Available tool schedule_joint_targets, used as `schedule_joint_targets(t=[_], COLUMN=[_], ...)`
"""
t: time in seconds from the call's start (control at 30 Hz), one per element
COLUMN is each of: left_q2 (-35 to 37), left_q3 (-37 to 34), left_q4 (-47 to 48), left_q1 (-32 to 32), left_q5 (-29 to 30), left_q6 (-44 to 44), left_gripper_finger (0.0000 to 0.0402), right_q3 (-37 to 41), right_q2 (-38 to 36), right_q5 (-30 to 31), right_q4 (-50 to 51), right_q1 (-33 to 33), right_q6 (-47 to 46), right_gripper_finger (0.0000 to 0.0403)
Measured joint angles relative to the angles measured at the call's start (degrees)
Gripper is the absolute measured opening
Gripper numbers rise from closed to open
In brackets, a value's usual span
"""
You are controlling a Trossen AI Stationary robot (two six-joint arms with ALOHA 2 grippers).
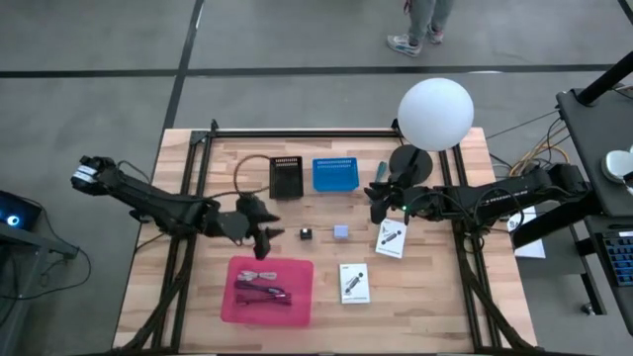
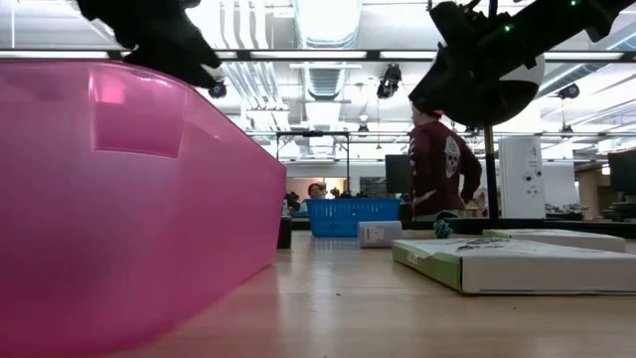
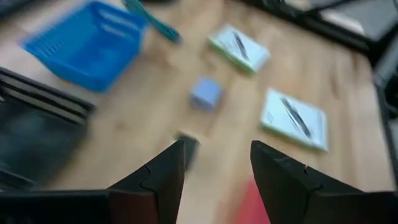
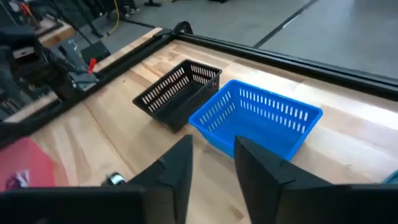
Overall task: Pick and place items into bin
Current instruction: Put the light blue charger cable into the pink bin
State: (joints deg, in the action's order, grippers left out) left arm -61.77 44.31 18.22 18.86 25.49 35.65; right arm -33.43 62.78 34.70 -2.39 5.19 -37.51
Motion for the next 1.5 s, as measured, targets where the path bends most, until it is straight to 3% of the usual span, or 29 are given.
schedule_joint_targets(t=[0.13,0.4,0.6,0.73,0.87,1.5], left_q2=[2.2,7.8,15.2,20.4,24.7,27.4], left_q3=[0.0,-0.6,-5.1,-9.6,-13.2,-16.4], left_q4=[-0.8,-4.2,-4.8,-9.2,-10.5,-10.9], left_q1=[-0.9,-5.8,-12.5,-15.9,-18.6,-27.5], left_q5=[5.1,4.9,0.2,-4.4,-5.4,-5.4], left_q6=[-3.5,-12.0,-12.3,-15.7,-20.0,-29.1], left_gripper_finger=[0.0166,0.0166,0.0166,0.0166,0.0166,0.0166], right_q3=[-0.2,-0.2,-0.2,-0.2,-0.2,-0.2], right_q2=[0.0,0.0,0.0,0.0,0.0,0.1], right_q5=[0.0,0.0,0.3,1.4,1.5,1.2], right_q4=[0.0,0.0,0.0,0.0,0.1,11.8], right_q1=[0.0,-0.3,-1.2,-2.5,-4.0,-9.6], right_q6=[-1.8,-6.8,-11.5,-15.7,-22.9,-34.5], right_gripper_finger=[0.0148,0.0178,0.0173,0.0172,0.0177,0.0237])
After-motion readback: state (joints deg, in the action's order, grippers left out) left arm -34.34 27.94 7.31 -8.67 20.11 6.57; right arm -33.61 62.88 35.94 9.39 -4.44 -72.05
